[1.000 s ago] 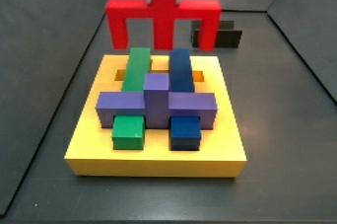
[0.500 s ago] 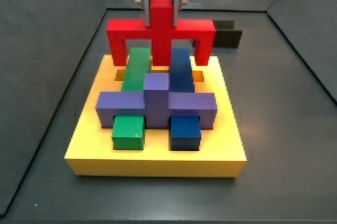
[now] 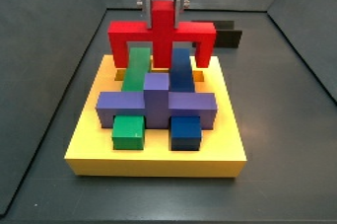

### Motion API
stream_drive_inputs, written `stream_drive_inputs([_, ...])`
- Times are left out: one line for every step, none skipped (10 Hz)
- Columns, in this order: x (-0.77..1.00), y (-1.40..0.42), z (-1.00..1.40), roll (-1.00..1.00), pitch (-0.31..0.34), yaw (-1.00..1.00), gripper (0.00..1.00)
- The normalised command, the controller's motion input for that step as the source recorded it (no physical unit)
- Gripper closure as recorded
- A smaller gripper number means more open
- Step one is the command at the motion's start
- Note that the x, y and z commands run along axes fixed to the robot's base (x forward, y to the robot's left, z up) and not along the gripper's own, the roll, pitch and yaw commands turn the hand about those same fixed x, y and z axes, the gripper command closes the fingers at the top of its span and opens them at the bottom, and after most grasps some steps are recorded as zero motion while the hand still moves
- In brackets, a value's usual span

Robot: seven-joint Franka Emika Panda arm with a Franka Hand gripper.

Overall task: Pick up the red object. Move up. Place the red object on the fixture. Regrasp the red object. Move to above the board. Insert the red object.
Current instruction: Insert the red object.

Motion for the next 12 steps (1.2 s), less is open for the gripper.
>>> stream_drive_inputs([0.00,0.00,0.09,0.00,0.030,-0.05,1.00])
stream_drive_inputs([0.00,0.00,0.01,0.00,0.000,-0.01,1.00])
stream_drive_inputs([0.00,0.00,-0.02,0.00,0.000,0.00,1.00])
stream_drive_inputs([-0.06,0.00,-0.08,0.00,-0.014,0.00,1.00])
stream_drive_inputs([-0.09,0.00,-0.13,0.00,-0.024,0.00,1.00])
stream_drive_inputs([-0.08,0.00,-0.12,0.00,-0.034,0.00,1.00])
stream_drive_inputs([0.00,0.00,-0.14,0.00,-0.036,0.00,1.00])
stream_drive_inputs([0.00,0.00,0.00,-0.01,0.000,0.00,1.00])
stream_drive_inputs([0.00,-0.03,0.27,0.00,0.000,0.00,1.00])
stream_drive_inputs([0.00,-0.04,0.20,0.00,0.000,0.00,1.00])
stream_drive_inputs([-0.06,0.00,0.07,0.00,0.000,-0.01,1.00])
stream_drive_inputs([0.00,0.00,0.00,0.02,0.000,0.00,1.00])
